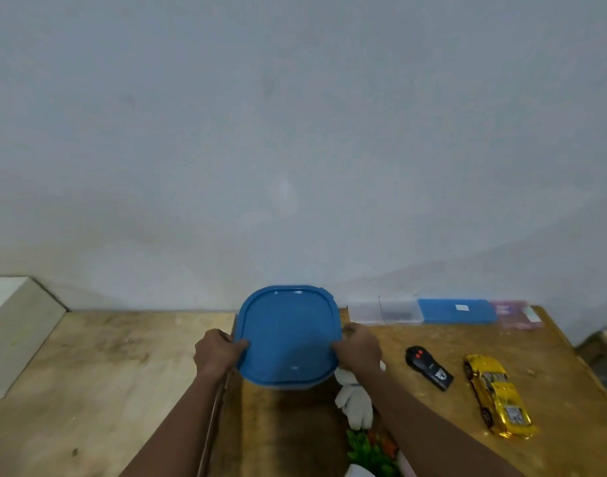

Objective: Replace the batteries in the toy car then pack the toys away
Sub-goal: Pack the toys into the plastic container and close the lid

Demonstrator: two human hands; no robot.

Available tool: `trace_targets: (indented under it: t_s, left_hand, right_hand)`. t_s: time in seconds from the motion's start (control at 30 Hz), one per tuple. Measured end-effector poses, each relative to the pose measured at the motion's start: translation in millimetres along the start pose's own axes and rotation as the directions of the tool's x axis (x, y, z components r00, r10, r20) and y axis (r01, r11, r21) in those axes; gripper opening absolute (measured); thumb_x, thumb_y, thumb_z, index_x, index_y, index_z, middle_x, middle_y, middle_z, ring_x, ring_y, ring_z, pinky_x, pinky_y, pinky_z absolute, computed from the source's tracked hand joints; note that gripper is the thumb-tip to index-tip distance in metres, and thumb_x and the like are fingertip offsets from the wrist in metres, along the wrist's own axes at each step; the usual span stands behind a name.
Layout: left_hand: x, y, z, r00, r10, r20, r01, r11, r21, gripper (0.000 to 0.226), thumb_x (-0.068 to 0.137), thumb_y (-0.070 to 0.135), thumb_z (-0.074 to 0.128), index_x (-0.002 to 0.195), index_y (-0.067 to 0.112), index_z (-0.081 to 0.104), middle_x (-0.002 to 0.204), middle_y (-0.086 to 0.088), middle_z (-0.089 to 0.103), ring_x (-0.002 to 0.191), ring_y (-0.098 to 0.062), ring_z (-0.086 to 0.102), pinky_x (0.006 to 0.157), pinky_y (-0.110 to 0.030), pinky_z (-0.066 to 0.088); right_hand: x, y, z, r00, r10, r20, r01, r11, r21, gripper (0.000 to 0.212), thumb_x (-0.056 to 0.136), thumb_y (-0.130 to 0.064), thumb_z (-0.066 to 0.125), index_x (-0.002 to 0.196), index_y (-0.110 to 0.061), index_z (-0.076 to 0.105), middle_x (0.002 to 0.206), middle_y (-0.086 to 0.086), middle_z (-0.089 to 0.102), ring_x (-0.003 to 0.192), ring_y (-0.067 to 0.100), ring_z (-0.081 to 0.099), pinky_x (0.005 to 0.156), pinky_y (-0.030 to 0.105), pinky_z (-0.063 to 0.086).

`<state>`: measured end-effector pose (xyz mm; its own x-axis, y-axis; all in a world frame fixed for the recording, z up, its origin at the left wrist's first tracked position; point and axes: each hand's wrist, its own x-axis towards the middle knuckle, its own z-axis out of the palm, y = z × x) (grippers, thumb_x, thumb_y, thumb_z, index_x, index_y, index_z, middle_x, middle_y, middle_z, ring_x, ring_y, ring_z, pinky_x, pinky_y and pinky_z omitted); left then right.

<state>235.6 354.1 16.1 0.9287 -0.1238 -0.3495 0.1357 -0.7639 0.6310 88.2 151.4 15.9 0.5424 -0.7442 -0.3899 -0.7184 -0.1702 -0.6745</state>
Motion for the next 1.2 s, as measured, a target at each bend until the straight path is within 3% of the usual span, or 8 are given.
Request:
trace_targets:
  t_s: [0.17, 0.43, 0.57, 0.67, 0.77, 0.87, 1.03, 1.2]
  left_hand:
    - [2, -7, 4, 1.0, 0.029, 0.001, -0.028, 0.995, -0.094, 0.027, 0.083, 0.027, 0.076, 0.093, 0.01, 0.058, 0.093, -0.01, 0.066, 0.083, -0.029, 0.066, 0.073, -0.043, 0.058]
    - [-2, -12, 0, 0.989, 0.141, -0.036, -0.145, 0.975, -0.166, 0.029, 0.086, 0.025, 0.071, 0.108, 0.007, 0.067, 0.099, -0.012, 0.072, 0.084, -0.026, 0.069, 0.069, -0.035, 0.057]
    - [-15, -5, -7, 0.983, 0.163, -0.088, -0.18, 0.952, -0.247, 0.018, 0.086, 0.017, 0.066, 0.1, 0.006, 0.073, 0.093, -0.009, 0.073, 0.087, -0.027, 0.068, 0.076, -0.039, 0.058]
    - [-40, -12, -10, 0.971, 0.168, -0.169, -0.213, 0.928, -0.305, 0.024, 0.091, 0.012, 0.06, 0.112, 0.006, 0.072, 0.099, -0.005, 0.071, 0.087, -0.022, 0.064, 0.069, -0.029, 0.053]
    - [-70, -29, -10, 0.963, 0.135, -0.232, -0.21, 0.917, -0.34, 0.035, 0.095, 0.013, 0.056, 0.128, 0.006, 0.067, 0.115, -0.009, 0.071, 0.093, -0.023, 0.063, 0.08, -0.035, 0.056]
    - [-98, -48, -11, 0.95, 0.119, -0.289, -0.216, 0.918, -0.333, 0.039, 0.095, 0.018, 0.057, 0.132, 0.008, 0.065, 0.122, -0.009, 0.069, 0.1, -0.024, 0.063, 0.086, -0.037, 0.053]
    - [-149, -88, -13, 0.937, 0.118, -0.329, -0.219, 0.931, -0.291, 0.041, 0.092, 0.023, 0.059, 0.132, 0.013, 0.065, 0.117, -0.009, 0.069, 0.1, -0.025, 0.063, 0.084, -0.037, 0.052]
    - [-213, -130, -13, 0.923, 0.158, -0.35, -0.246, 0.944, -0.221, 0.031, 0.091, 0.017, 0.061, 0.121, 0.008, 0.067, 0.091, -0.003, 0.06, 0.084, -0.023, 0.058, 0.071, -0.033, 0.045]
  right_hand:
    - [-1, -1, 0, 0.997, 0.055, -0.048, -0.053, 0.997, 0.048, 0.048, 0.074, -0.025, 0.076, 0.119, -0.016, 0.063, 0.104, 0.002, 0.065, 0.093, 0.021, 0.063, 0.078, 0.035, 0.059]
    - [-8, -3, 1, 0.993, 0.003, -0.115, 0.015, 0.989, 0.149, 0.013, 0.07, -0.022, 0.073, 0.075, -0.01, 0.072, 0.072, 0.007, 0.071, 0.074, 0.022, 0.07, 0.06, 0.031, 0.056]
    - [-20, -8, -6, 0.997, 0.013, -0.082, 0.005, 0.976, 0.22, 0.012, 0.079, -0.02, 0.071, 0.088, -0.012, 0.073, 0.081, 0.004, 0.072, 0.072, 0.016, 0.067, 0.056, 0.027, 0.051]
    - [-40, 0, -4, 0.998, -0.012, -0.063, 0.032, 0.946, 0.324, 0.024, 0.085, -0.018, 0.069, 0.109, -0.015, 0.071, 0.098, 0.002, 0.073, 0.083, 0.013, 0.068, 0.067, 0.027, 0.057]
    - [-68, 14, 3, 0.998, -0.035, -0.044, 0.049, 0.924, 0.379, 0.044, 0.088, -0.021, 0.071, 0.131, -0.015, 0.061, 0.117, 0.005, 0.071, 0.097, 0.017, 0.068, 0.083, 0.033, 0.06]
    - [-98, 27, 7, 0.999, -0.038, -0.036, 0.049, 0.91, 0.413, 0.046, 0.089, -0.019, 0.071, 0.134, -0.014, 0.059, 0.123, 0.006, 0.069, 0.108, 0.02, 0.066, 0.089, 0.032, 0.057]
    - [-152, 61, 6, 0.992, -0.123, -0.016, 0.12, 0.915, 0.385, 0.039, 0.089, -0.017, 0.072, 0.127, -0.014, 0.064, 0.104, 0.004, 0.075, 0.093, 0.016, 0.069, 0.077, 0.026, 0.056]
    - [-195, 110, 25, 0.995, -0.095, 0.036, 0.079, 0.948, 0.307, 0.044, 0.084, -0.022, 0.076, 0.126, -0.019, 0.065, 0.077, -0.002, 0.074, 0.074, 0.016, 0.071, 0.076, 0.037, 0.06]
